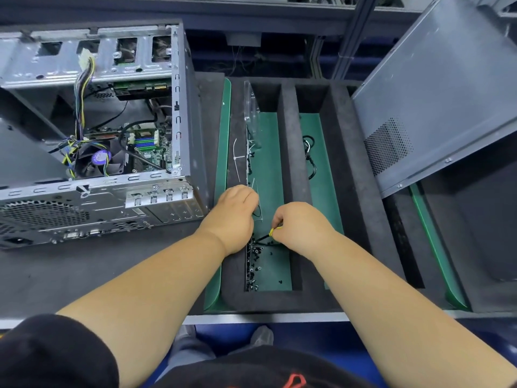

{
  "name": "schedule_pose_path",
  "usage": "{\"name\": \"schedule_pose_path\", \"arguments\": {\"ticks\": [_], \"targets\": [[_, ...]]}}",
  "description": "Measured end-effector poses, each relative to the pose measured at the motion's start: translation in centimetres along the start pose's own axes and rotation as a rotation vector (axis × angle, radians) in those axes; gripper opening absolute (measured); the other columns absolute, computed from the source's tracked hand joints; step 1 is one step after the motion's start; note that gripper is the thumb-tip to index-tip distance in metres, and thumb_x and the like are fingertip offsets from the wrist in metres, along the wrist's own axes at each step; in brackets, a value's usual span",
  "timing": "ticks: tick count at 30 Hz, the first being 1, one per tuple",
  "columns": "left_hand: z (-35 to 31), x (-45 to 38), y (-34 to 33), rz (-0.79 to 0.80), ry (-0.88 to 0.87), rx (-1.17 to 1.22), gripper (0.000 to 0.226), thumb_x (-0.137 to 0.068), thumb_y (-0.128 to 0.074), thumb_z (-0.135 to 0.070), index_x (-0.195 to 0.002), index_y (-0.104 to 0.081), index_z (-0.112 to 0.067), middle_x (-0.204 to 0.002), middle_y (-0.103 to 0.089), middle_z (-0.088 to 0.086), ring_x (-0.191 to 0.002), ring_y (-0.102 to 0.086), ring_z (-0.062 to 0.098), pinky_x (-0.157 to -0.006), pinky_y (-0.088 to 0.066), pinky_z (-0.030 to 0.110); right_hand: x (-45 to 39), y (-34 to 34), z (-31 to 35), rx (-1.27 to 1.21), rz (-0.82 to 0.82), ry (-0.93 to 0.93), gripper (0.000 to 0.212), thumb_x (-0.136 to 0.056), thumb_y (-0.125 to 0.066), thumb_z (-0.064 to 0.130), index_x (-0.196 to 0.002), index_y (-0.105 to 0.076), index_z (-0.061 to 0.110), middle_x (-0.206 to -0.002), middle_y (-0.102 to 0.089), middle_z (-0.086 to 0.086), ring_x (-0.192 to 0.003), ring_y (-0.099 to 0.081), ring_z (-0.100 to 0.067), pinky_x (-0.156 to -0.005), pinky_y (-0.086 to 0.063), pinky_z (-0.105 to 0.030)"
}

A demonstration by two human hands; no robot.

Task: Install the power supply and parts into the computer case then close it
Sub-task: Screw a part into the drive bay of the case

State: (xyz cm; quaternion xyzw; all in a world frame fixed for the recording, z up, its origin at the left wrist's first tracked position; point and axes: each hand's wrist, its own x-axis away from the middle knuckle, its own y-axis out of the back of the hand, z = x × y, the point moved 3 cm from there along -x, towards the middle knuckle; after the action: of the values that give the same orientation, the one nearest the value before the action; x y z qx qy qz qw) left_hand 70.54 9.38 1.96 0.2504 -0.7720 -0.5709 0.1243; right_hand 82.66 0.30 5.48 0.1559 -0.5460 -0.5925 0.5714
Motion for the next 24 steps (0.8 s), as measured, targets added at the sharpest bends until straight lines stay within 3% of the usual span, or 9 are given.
{"name": "schedule_pose_path", "arguments": {"ticks": [11,16,20,24], "targets": [[-0.1,0.1,0.1,0.007,-0.009,0.037,0.021,-0.082,-0.049,0.003,-0.097,-0.056,-0.008,-0.104,-0.054,0.004,-0.108,-0.045,0.026,-0.099,-0.035,0.034,1.7,2.6,-0.7,-0.078,-0.076,-0.040,0.011,-0.083,-0.064,0.019,-0.087,-0.073,0.022,-0.088,-0.071,0.006,-0.085,-0.065,-0.018,-0.076,-0.057,-0.036],[-0.2,0.2,0.6,0.128,0.011,0.094,0.036,-0.091,-0.062,-0.029,-0.126,-0.055,-0.025,-0.128,-0.053,-0.010,-0.127,-0.039,0.015,-0.112,-0.026,0.030,3.3,6.1,-2.1,-0.204,-0.186,-0.083,0.006,-0.080,-0.066,0.022,-0.079,-0.071,0.025,-0.078,-0.070,0.009,-0.079,-0.066,-0.016,-0.073,-0.058,-0.037],[-1.2,-0.6,1.6,0.143,0.095,0.103,0.046,-0.086,-0.067,-0.043,-0.129,-0.054,-0.032,-0.123,-0.059,-0.014,-0.122,-0.046,0.014,-0.106,-0.036,0.030,4.3,8.4,-2.7,-0.294,-0.250,-0.078,0.007,-0.077,-0.070,0.023,-0.072,-0.072,0.028,-0.070,-0.067,0.012,-0.065,-0.060,-0.007,-0.056,-0.049,-0.027],[-2.7,-1.9,2.7,0.119,0.116,0.170,0.037,-0.087,-0.068,-0.040,-0.121,-0.061,-0.028,-0.108,-0.064,-0.014,-0.107,-0.053,0.011,-0.094,-0.043,0.026,4.8,9.5,-3.0,-0.371,-0.285,-0.076,0.005,-0.075,-0.072,0.026,-0.071,-0.072,0.029,-0.063,-0.065,0.014,-0.047,-0.050,-0.002,-0.045,-0.036,-0.018]]}}
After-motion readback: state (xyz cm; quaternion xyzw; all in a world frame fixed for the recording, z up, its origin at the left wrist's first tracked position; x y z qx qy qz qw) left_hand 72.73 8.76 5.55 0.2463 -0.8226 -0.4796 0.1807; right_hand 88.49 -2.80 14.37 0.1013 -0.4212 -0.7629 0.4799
